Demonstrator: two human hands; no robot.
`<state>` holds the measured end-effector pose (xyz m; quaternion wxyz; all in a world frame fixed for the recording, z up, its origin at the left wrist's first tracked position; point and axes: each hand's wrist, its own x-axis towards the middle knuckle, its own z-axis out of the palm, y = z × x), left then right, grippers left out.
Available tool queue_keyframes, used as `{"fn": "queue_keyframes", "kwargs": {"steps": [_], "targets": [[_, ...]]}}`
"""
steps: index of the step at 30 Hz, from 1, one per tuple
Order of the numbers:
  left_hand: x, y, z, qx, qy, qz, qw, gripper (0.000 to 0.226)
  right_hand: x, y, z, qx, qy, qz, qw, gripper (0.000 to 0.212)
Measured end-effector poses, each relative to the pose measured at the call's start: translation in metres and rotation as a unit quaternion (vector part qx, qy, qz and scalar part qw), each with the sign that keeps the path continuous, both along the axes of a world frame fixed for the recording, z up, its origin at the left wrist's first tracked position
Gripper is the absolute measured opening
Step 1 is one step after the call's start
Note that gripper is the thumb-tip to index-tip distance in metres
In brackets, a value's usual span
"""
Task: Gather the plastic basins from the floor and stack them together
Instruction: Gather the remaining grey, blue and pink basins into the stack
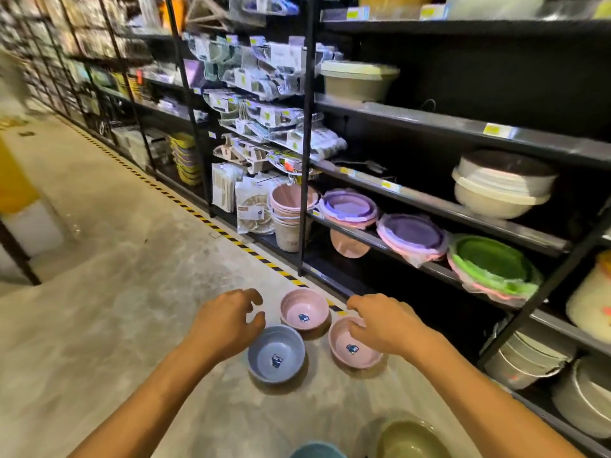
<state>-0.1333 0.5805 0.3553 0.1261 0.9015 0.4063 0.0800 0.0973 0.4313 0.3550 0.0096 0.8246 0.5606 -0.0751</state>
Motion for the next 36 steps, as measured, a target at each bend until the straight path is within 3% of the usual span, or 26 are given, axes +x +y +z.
{"fn": "queue_keyframes", "kwargs": {"steps": [8,22,36], "targets": [[-0.029,0.049,-0.003,0.001,0.000,-0.016,1.000,0.033,-0.020,0.051,0.012,-0.023,-0.017,0.001,1.000,0.038],[-0.086,0.215,0.002,-0.007,0.036,-0.104,0.994,0.032,-0.101,0.172,0.012,-0.015,-0.011,-0.095,0.995,0.045],[0.032,0.324,0.006,0.000,0.086,-0.183,0.979,0.034,-0.009,0.257,-0.015,0.002,0.002,-0.164,0.986,0.031]]}}
